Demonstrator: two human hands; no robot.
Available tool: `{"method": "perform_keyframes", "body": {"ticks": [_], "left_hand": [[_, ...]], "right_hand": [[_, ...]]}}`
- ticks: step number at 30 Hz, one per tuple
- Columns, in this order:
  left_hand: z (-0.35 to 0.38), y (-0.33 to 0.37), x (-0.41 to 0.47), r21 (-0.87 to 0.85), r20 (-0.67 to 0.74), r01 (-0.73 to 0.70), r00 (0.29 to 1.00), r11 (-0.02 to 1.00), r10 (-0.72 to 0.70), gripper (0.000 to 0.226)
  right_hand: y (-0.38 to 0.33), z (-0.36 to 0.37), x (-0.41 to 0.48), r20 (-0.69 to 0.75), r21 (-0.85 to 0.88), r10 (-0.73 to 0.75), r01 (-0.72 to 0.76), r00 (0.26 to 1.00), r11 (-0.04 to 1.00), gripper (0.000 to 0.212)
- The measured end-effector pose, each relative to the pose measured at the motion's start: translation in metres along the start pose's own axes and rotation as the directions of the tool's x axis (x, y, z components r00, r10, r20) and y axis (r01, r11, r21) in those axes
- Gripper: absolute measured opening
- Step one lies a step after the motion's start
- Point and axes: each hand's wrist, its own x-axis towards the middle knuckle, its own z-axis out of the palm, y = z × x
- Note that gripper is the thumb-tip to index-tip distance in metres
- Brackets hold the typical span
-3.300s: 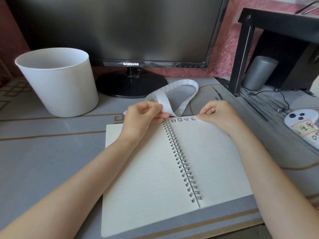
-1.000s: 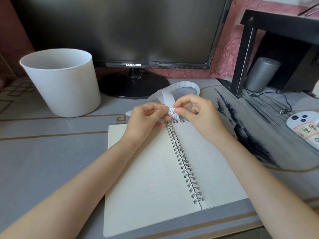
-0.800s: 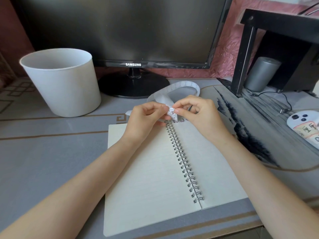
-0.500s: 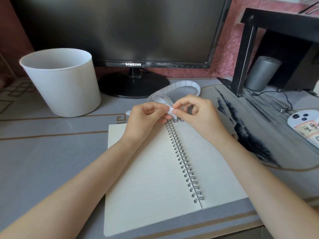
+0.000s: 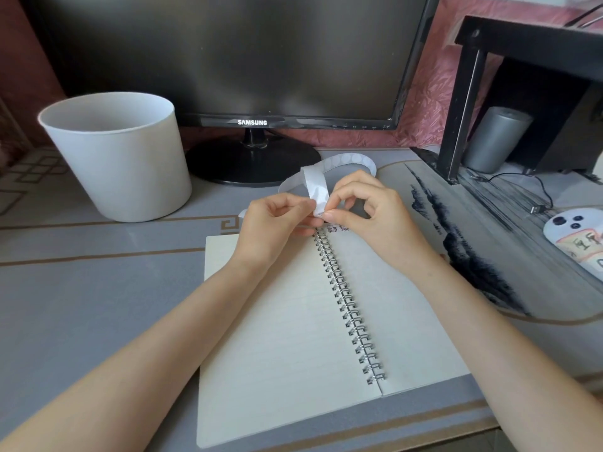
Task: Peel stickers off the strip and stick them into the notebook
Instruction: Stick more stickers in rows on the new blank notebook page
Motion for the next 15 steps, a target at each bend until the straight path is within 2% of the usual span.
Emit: {"method": "perform_keyframes", "body": {"ticks": [6,11,15], "left_hand": [[0.000,0.002,-0.001,-0.025,-0.011,0.020,1.000,0.999,-0.020,0.011],[0.001,0.004,-0.002,-0.009,0.001,0.012,1.000,1.000,-0.012,0.014],[0.001,0.003,-0.002,-0.042,0.013,0.014,1.000,0.999,-0.014,0.013]], "right_hand": [[-0.003,-0.012,0.004,-0.081,0.062,0.052,-0.047,0.995,0.997,0.009],[0.004,-0.036,0.007,-0.113,0.118,0.297,-0.284,0.948,0.952,0.011],[0.017,-0.058,0.005,-0.161,0.106,0.525,-0.515,0.835,0.851,0.008]]}}
